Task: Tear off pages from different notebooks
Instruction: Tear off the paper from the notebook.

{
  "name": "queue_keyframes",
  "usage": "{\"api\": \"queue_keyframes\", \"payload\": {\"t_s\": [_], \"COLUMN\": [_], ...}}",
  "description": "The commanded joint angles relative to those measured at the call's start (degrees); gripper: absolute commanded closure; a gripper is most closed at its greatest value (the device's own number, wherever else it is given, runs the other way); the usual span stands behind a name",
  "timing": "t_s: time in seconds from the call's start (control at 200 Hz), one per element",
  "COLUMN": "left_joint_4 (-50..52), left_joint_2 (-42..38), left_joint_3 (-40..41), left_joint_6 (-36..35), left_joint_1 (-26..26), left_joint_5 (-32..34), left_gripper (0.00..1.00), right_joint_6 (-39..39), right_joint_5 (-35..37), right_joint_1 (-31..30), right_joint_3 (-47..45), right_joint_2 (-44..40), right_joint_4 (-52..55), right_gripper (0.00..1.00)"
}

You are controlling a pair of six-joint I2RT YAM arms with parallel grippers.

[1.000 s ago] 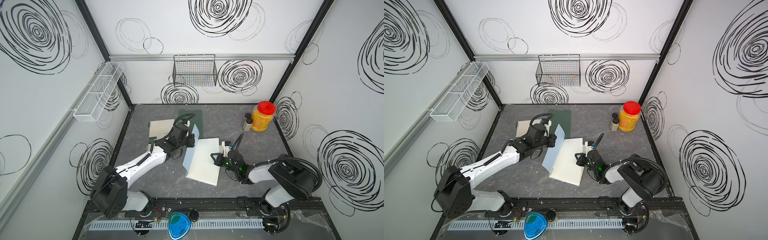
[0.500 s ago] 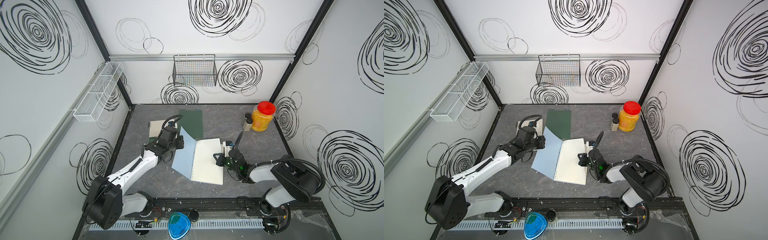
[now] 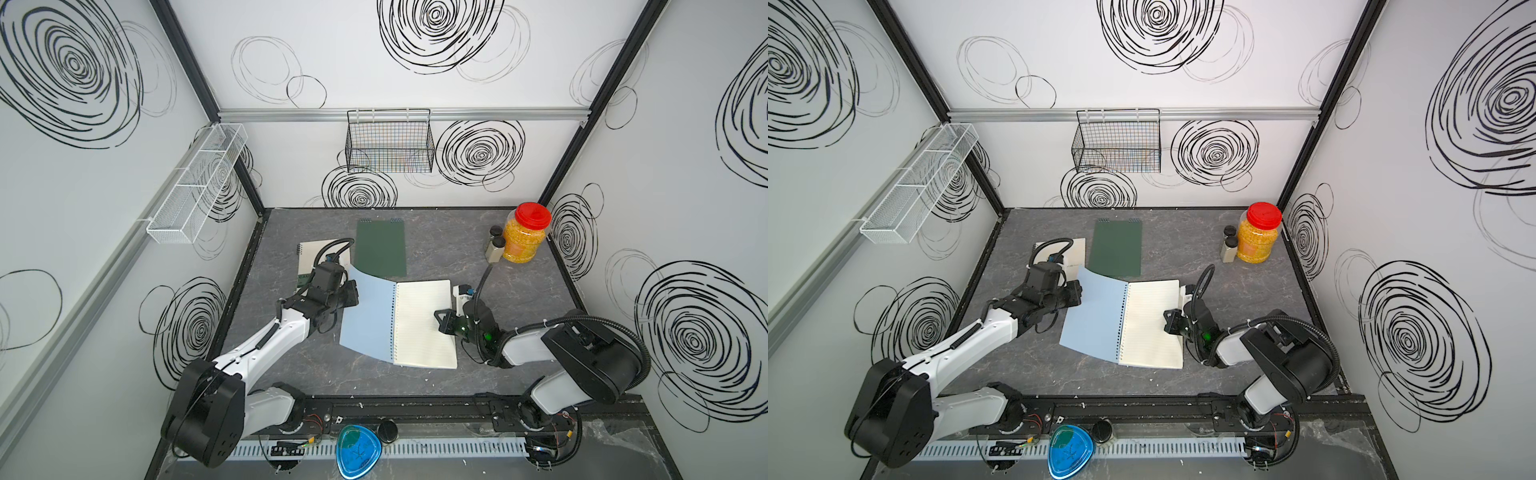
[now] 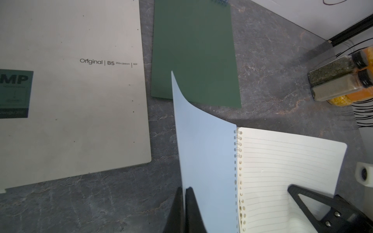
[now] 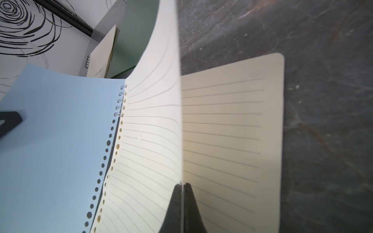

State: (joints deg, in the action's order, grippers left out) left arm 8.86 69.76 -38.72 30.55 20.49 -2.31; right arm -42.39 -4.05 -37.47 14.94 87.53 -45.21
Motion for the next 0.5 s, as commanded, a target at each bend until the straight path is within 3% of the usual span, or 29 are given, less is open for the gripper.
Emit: {"api": "queue_keyframes", "payload": {"t_s": [0.0, 0.495], "left_joint_4": [-2.25, -2.82], "left_joint_2": [-1.55, -0.86], "left_joint_3": [0.73, 2.37], "left_joint_6": [-0.18, -0.99], "left_joint_1": [-1.12, -1.99], "left_joint_5": [-0.68, 1.52], "left_gripper": [1.00, 1.00], "right_joint_6": [-0.43, -2.64], "right_joint_5": [1.92, 5.78], "right_joint_1": [0.82, 4.42], "right_joint_3": [-1.13, -5.16], "right_joint_2": [-2.12, -5.18], "right_joint_4": [0.18, 3.57], "right_gripper": [1.00, 1.00]}}
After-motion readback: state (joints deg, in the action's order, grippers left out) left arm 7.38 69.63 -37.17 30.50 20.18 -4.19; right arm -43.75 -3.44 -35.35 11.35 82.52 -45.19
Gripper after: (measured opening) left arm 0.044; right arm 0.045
